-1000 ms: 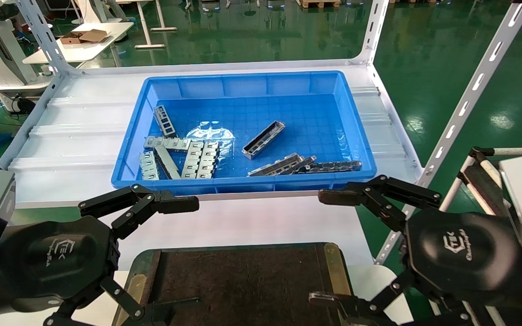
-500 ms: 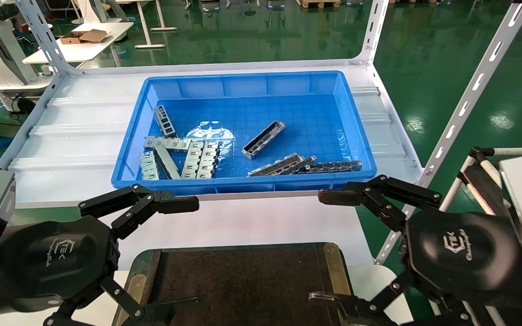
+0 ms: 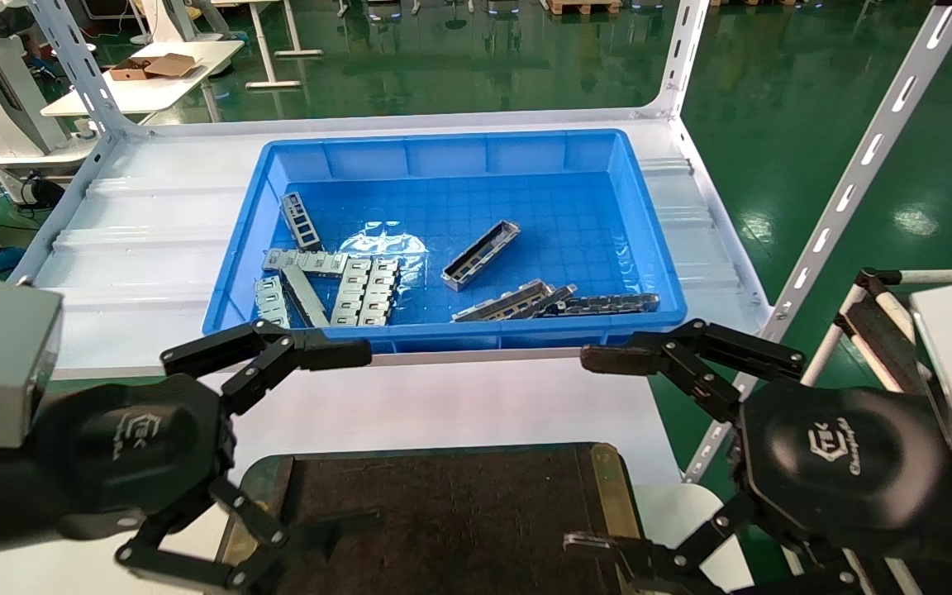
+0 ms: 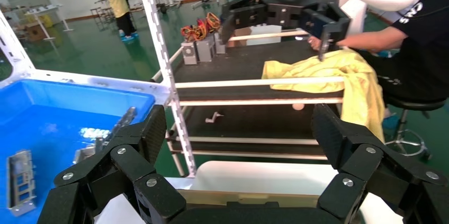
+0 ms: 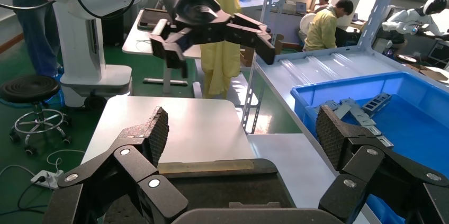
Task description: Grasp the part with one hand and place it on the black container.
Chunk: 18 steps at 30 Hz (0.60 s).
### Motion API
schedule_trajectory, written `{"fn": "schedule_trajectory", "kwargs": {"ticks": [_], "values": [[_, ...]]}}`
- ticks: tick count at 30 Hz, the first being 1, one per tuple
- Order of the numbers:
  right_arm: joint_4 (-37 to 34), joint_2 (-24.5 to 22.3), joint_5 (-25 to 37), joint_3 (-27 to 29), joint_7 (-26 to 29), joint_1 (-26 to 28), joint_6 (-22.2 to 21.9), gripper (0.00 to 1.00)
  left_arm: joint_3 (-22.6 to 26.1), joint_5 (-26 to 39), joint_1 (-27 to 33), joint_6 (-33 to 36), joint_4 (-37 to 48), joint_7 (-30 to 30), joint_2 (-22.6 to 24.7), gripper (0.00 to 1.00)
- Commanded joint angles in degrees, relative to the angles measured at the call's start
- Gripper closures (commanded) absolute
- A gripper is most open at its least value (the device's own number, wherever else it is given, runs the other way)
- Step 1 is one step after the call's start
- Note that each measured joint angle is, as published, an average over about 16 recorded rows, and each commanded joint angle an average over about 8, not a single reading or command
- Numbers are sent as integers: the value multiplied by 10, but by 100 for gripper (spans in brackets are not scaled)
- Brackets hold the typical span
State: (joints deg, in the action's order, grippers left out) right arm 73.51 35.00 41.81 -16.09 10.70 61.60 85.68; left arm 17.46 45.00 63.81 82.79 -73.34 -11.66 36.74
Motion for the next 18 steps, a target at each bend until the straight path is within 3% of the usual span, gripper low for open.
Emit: {"fn": "schedule_trajectory", "kwargs": {"ticks": [1, 9, 18], "values": [[0, 0, 0, 0, 0, 0, 0, 0, 3, 7, 5, -6, 0, -1, 4, 0], [0, 0, 0, 0, 0, 0, 0, 0, 33, 69, 56, -38, 39, -10, 50, 0], [0, 0, -1, -1, 0, 0, 0, 0, 86, 170, 144, -79, 135, -9, 135, 0]]}}
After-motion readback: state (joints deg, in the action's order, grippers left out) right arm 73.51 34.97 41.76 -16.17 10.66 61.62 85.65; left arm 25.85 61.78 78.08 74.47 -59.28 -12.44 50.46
